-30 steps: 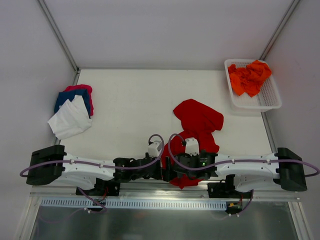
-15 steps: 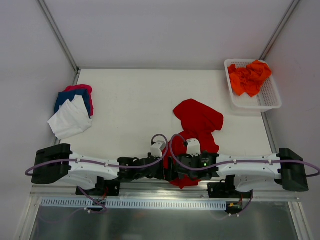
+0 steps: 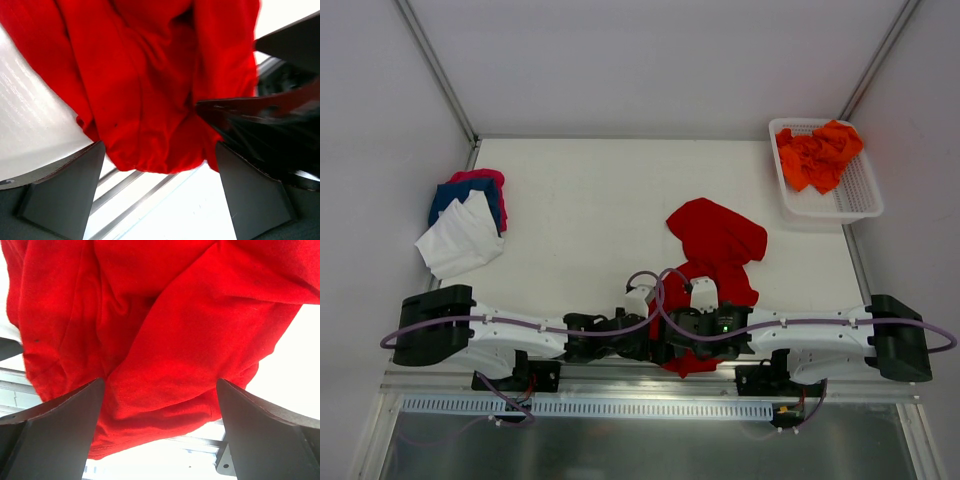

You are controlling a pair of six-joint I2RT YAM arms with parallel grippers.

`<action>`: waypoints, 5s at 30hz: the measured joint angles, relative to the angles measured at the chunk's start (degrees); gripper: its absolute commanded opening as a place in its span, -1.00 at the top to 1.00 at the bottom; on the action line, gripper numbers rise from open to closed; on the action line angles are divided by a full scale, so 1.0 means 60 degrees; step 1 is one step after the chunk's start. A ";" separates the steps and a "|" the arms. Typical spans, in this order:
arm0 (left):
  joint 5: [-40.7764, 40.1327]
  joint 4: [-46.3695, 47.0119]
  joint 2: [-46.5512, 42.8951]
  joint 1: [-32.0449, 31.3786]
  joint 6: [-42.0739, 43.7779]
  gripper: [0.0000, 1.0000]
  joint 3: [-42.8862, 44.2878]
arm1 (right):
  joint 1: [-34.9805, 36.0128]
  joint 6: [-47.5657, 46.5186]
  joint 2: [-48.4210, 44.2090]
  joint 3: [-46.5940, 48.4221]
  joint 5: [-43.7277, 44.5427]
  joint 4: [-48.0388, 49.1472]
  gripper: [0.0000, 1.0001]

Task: Fold and stack the t-shirts
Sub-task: Move the tshirt to the center of the board, then flatten the tshirt out

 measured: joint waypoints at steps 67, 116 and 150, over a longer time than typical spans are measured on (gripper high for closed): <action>-0.2758 -0.7140 -0.6655 0.2255 0.2510 1.00 0.3774 | -0.0004 -0.3803 -0.4244 0.3621 0.0739 -0.1792 0.99; -0.0025 -0.6634 -0.4619 0.2255 0.5996 1.00 1.2703 | 0.0004 -0.7085 -0.5982 0.5668 -0.8225 0.3778 0.99; -0.3785 -0.5020 -0.3654 0.5013 0.7402 1.00 0.7067 | -0.0066 -0.6441 -0.6138 0.3435 0.4849 -0.0539 0.97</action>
